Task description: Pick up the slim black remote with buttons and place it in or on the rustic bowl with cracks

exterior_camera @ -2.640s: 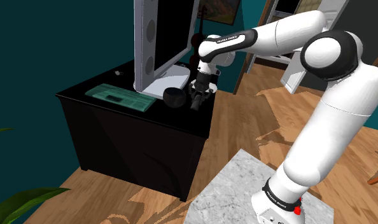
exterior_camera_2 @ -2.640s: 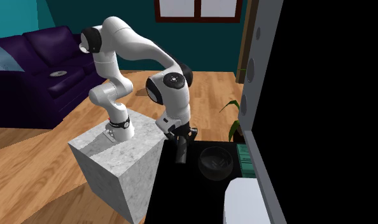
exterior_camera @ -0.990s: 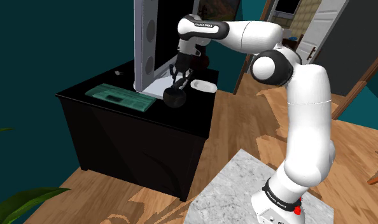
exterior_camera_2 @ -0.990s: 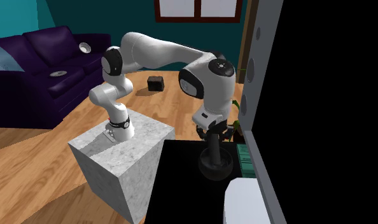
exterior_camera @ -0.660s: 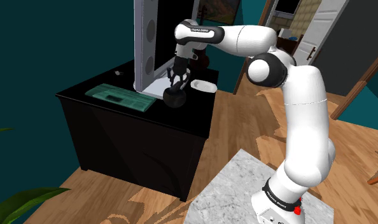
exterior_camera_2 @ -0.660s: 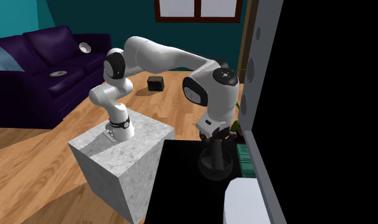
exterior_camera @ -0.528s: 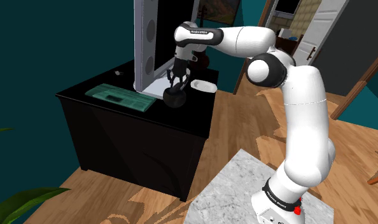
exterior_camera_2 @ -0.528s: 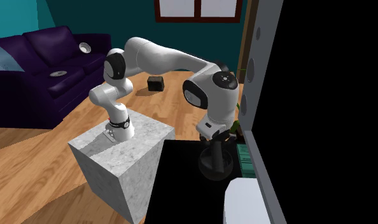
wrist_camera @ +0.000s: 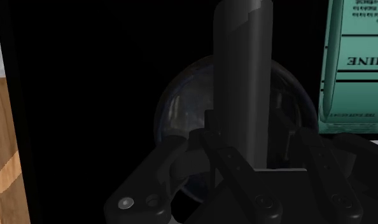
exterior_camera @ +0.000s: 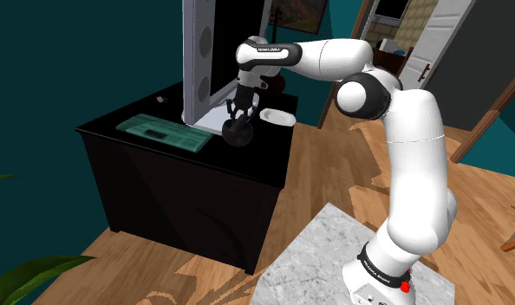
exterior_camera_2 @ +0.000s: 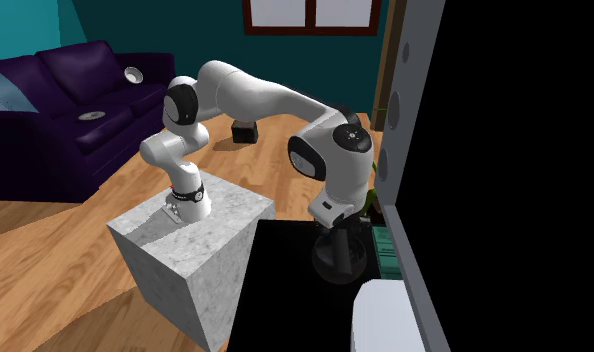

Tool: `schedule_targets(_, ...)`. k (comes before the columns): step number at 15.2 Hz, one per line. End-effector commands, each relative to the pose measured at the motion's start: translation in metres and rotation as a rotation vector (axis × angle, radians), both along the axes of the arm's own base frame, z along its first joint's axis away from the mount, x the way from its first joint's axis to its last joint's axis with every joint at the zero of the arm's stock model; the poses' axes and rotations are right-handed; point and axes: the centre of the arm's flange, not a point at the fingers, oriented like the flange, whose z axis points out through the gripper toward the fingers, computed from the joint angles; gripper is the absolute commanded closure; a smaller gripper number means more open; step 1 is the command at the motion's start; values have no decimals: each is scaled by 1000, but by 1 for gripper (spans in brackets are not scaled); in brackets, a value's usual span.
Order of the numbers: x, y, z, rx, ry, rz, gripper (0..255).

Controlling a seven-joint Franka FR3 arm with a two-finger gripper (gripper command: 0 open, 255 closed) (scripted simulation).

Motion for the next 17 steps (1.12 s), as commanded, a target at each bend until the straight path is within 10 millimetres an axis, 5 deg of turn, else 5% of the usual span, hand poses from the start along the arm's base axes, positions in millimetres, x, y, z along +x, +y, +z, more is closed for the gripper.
schedule_targets(1, 0, 0, -3, 0, 5, -1, 255)
schedule_targets(4, 0, 0, -3, 0, 5, -1, 255)
schedule_targets(5, 0, -1, -2, 0, 5, -1, 0)
schedule_targets(10, 0, 0, -3, 0, 5, -1, 0)
schedule_targets(14, 4, -11, 46, 0, 5, -1, 0)
schedule_targets(17, 4, -11, 46, 0, 5, -1, 0)
